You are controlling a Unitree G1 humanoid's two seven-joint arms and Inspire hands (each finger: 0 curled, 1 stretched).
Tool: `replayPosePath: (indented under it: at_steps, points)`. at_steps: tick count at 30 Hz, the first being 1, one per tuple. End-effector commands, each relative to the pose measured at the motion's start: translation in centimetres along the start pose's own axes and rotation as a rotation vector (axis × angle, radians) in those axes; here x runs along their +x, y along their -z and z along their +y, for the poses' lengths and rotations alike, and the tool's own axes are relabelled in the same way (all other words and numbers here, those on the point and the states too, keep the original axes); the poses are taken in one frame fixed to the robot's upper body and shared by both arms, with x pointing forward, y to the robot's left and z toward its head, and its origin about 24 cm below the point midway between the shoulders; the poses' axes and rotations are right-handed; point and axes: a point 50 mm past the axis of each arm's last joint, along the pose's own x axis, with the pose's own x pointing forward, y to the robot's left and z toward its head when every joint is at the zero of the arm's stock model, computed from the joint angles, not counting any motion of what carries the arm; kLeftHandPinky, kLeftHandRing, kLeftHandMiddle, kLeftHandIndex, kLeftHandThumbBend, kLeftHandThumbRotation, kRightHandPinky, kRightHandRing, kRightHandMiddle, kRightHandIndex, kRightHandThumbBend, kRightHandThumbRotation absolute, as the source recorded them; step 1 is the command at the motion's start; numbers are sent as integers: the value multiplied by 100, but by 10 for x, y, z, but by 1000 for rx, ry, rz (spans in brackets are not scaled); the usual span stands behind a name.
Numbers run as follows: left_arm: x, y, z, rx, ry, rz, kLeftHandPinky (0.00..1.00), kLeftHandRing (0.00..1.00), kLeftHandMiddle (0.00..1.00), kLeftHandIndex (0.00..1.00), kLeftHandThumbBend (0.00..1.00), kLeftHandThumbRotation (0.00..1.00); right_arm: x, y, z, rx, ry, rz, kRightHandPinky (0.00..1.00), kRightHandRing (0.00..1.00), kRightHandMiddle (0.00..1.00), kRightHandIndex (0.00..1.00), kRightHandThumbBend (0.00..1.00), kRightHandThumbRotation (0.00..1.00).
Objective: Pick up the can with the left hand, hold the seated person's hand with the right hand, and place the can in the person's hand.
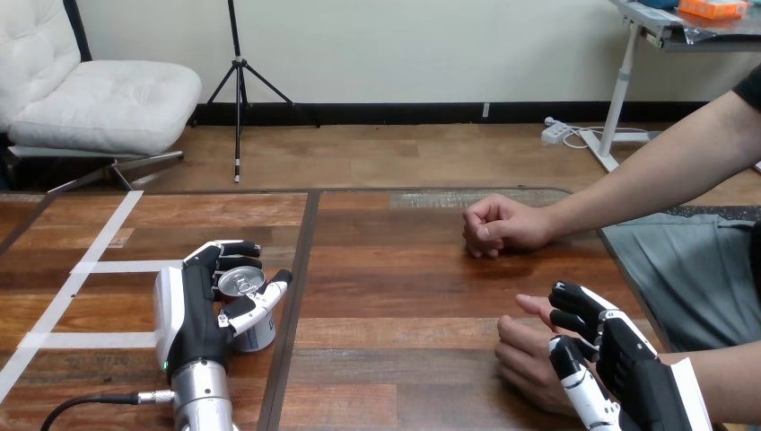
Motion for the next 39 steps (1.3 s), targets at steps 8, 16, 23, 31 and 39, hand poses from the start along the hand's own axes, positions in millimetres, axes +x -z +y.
replayPosePath:
  at_steps: [8,16,23,31,39]
  points:
    - [14,-22,2,-34,-8,-109,48,56,60,59,64,0,15,-17,0,0,-9,-106,76,82,84,81,56,66]
    - [13,-21,2,-32,1,-112,51,59,63,61,67,0,14,-17,0,5,-8,-102,74,81,83,82,58,67]
    - [13,-21,2,-15,11,-112,54,62,66,64,70,0,15,-17,0,-11,-12,-102,74,81,83,82,57,67]
    - [12,-19,1,-18,15,-101,56,64,66,65,71,0,15,-18,0,-8,-11,-106,74,81,83,81,57,67]
    - [11,-18,2,-51,5,-83,53,62,65,63,69,0,15,-18,-1,2,-9,-105,75,82,83,81,58,67]
